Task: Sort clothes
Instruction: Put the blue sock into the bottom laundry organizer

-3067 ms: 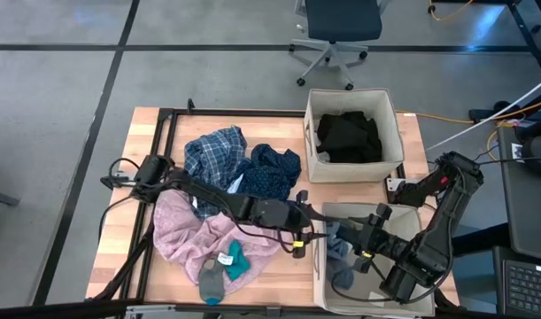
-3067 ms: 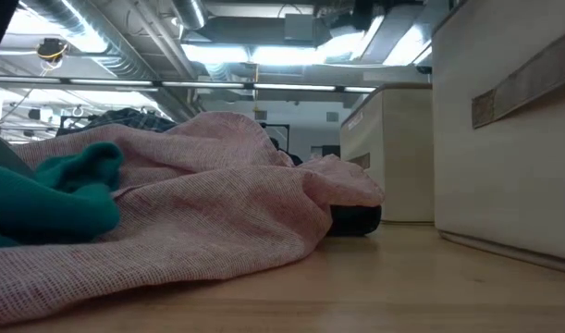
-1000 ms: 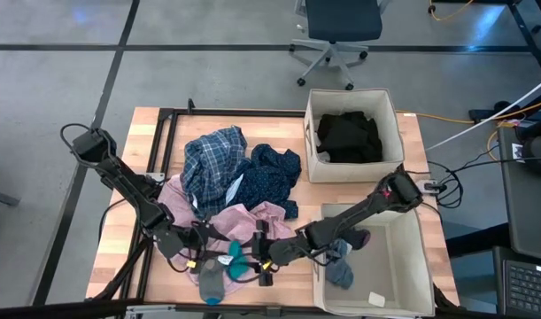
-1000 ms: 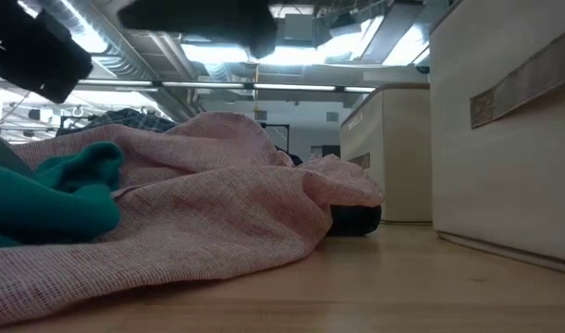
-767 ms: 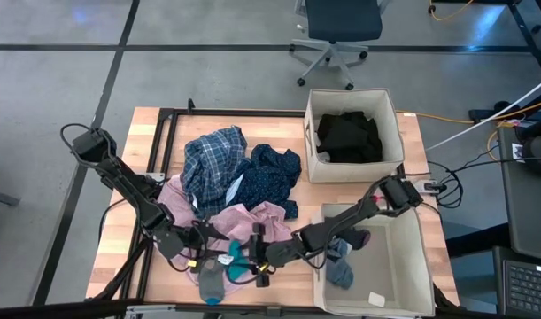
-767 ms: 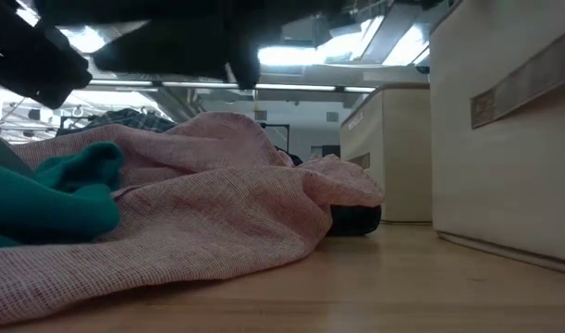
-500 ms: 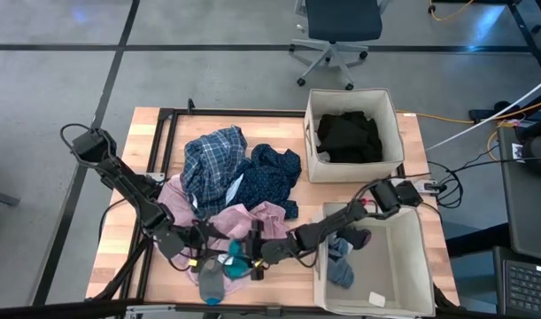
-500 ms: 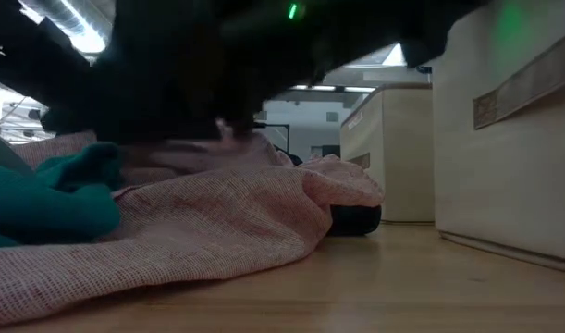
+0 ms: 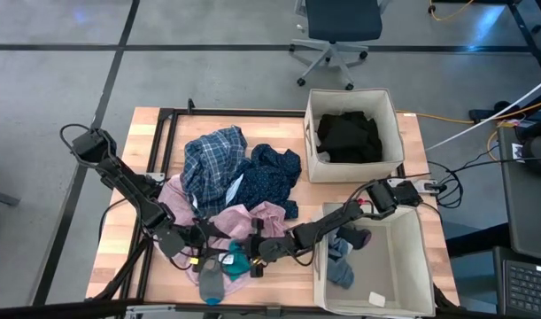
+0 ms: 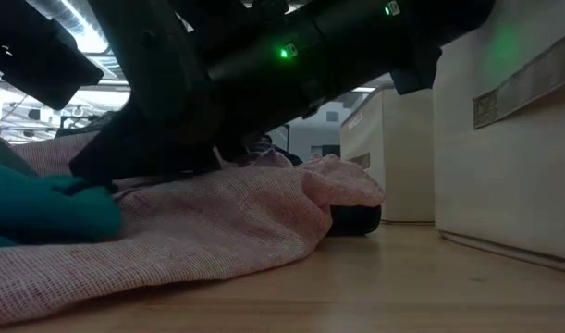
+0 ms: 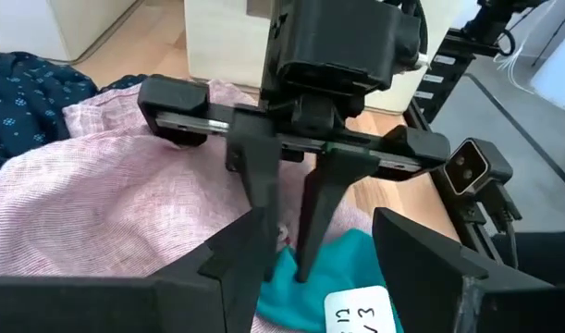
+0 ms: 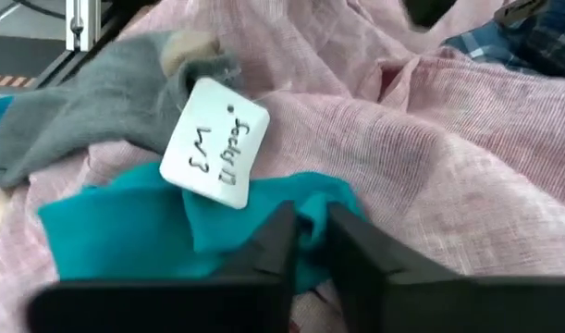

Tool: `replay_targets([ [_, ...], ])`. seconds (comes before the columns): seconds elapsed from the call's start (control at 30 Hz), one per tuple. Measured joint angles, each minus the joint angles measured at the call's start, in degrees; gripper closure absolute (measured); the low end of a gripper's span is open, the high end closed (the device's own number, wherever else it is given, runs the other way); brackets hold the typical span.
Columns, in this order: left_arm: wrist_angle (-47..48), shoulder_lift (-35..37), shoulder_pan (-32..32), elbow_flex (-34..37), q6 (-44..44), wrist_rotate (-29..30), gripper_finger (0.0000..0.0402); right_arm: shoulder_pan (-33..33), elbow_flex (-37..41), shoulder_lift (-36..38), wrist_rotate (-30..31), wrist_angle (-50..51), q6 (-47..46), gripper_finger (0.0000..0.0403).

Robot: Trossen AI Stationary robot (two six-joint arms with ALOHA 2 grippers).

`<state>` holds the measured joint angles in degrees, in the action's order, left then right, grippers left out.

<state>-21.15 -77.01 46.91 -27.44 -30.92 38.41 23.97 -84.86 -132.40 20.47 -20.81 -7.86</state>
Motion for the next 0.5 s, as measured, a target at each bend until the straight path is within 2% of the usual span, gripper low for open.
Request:
replay_targets([
  [0.07, -0.61, 0.0, -0.08, 0.0, 0.28, 0.0, 0.0215, 0.0, 0.0, 0.0, 0.0, 1.29, 0.01, 0.0374],
  [0.13, -0.66, 0.0, -0.08, 0.0, 0.38, 0.0, 0.0215, 0.0, 0.02, 0.0, 0.02, 1.94, 0.04, 0.0391],
  [0.3, -0.43, 0.0, -0.08, 0.0, -0.13, -0.02, 0.0215, 0.8, 0.02, 2.25, 1.2, 1.88, 0.61, 0.0371],
  [0.5, -0.33, 0.0, -0.08, 0.0, -0.31, -0.02, 0.0215, 3.19, 0.02, 9.76, 6.38, 3.33, 7.8, 0.0395],
])
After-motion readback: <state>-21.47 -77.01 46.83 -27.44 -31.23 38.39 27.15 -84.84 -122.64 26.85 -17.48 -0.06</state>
